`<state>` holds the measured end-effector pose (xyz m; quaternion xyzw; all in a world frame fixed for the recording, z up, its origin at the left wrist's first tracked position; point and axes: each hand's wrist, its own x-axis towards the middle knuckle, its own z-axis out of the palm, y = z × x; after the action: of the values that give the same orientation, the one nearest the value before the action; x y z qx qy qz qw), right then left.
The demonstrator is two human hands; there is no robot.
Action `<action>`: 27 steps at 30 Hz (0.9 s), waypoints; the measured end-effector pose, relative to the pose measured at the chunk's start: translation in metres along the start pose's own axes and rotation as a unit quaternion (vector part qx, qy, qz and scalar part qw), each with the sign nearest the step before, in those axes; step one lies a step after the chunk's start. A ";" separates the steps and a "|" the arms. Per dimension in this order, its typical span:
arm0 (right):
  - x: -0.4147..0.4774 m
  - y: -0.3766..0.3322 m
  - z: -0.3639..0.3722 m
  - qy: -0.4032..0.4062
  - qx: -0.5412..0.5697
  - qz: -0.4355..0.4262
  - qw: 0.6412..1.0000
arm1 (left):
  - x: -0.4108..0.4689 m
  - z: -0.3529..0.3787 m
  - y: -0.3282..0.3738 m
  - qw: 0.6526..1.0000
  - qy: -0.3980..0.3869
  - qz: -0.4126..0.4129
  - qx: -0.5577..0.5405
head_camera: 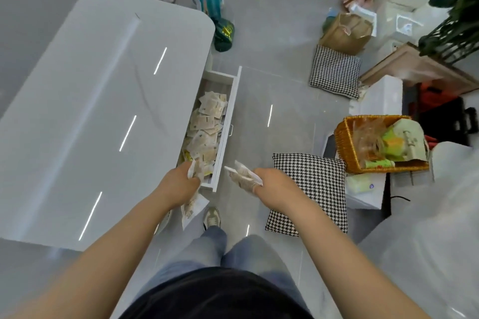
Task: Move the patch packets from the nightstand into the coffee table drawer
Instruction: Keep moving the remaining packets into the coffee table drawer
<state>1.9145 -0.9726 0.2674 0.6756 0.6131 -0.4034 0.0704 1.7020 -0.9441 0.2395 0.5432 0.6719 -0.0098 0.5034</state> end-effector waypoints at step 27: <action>0.230 -0.072 -0.121 -0.191 -0.317 -0.278 0.887 | 0.071 -0.014 0.053 0.901 0.212 -0.261 -0.275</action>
<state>1.8885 -0.7066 0.2317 0.3298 0.8455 -0.3119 0.2812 1.7387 -0.8637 0.2262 0.1776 0.8563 0.1603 0.4577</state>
